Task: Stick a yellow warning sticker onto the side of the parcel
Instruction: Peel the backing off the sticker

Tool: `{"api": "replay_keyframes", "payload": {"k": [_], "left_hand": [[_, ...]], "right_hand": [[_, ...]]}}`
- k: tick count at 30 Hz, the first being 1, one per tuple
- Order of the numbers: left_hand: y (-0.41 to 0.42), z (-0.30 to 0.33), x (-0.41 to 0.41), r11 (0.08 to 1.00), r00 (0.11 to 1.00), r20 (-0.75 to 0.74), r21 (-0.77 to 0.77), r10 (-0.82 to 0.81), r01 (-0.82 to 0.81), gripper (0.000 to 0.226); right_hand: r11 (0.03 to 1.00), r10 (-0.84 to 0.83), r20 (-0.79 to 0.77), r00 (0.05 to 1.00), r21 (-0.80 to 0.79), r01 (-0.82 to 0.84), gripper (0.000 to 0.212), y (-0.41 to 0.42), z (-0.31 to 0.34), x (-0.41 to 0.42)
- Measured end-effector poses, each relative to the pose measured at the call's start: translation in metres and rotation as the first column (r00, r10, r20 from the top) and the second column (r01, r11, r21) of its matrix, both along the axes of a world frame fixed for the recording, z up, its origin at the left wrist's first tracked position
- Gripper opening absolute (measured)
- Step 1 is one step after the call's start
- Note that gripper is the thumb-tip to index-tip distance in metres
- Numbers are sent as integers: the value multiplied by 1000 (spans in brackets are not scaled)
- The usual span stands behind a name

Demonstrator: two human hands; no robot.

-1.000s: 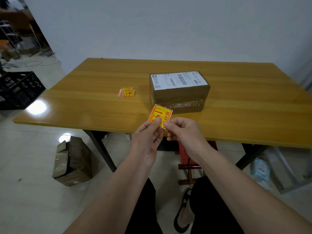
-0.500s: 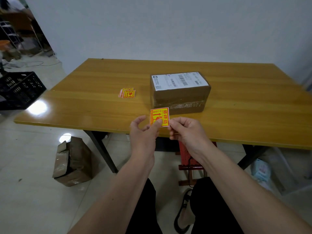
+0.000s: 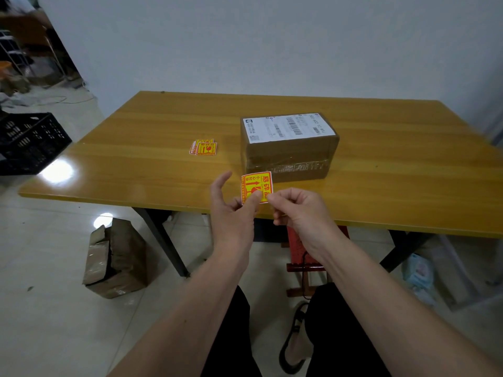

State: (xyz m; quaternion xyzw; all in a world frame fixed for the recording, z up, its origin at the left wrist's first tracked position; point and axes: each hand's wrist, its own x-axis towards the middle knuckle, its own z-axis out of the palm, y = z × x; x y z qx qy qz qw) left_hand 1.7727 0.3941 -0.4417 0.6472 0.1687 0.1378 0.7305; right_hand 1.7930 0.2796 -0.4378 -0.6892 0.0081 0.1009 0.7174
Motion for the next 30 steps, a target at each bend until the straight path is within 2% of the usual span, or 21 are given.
{"api": "replay_keyframes", "payload": {"k": [4, 6, 7, 11, 15, 18, 20, 24, 26, 30], "left_hand": [[3, 1, 4, 984, 997, 50, 176, -51, 42, 18], [5, 3, 7, 960, 997, 33, 273, -75, 63, 11], [6, 4, 8, 948, 994, 20, 302, -107, 96, 12], [7, 6, 7, 848, 969, -22, 479, -248, 228, 41], [3, 2, 12, 749, 988, -24, 650, -151, 130, 39], [1, 1, 14, 619, 999, -11, 785, -36, 31, 34], [0, 2, 13, 562, 999, 34, 826, -2, -26, 28], [0, 0, 12, 480, 982, 183, 866, -39, -142, 18], [1, -1, 10, 479, 977, 207, 863, -44, -161, 13], [2, -3, 7, 536, 971, 238, 824, -34, -183, 9]], "right_hand": [[999, -21, -13, 1000, 24, 22, 16, -1, 3, 2], [999, -41, -9, 999, 27, 41, 18, -2, 4, 3], [998, -50, -8, 999, 28, 50, 18, -2, 3, 4], [996, -79, -27, 996, 31, 80, 17, -4, 1, 7], [993, -117, -35, 992, 9, 118, 19, -5, -2, 7], [991, -127, -46, 991, 23, 128, 18, -5, -3, 6], [992, -115, -49, 992, 38, 117, 18, -5, -1, 7], [991, -114, -52, 992, 65, 118, 15, -3, 0, 7], [992, -104, -51, 993, 64, 108, 16, -4, 1, 7], [995, -59, -33, 998, 73, 61, 19, -3, 2, 5]]}}
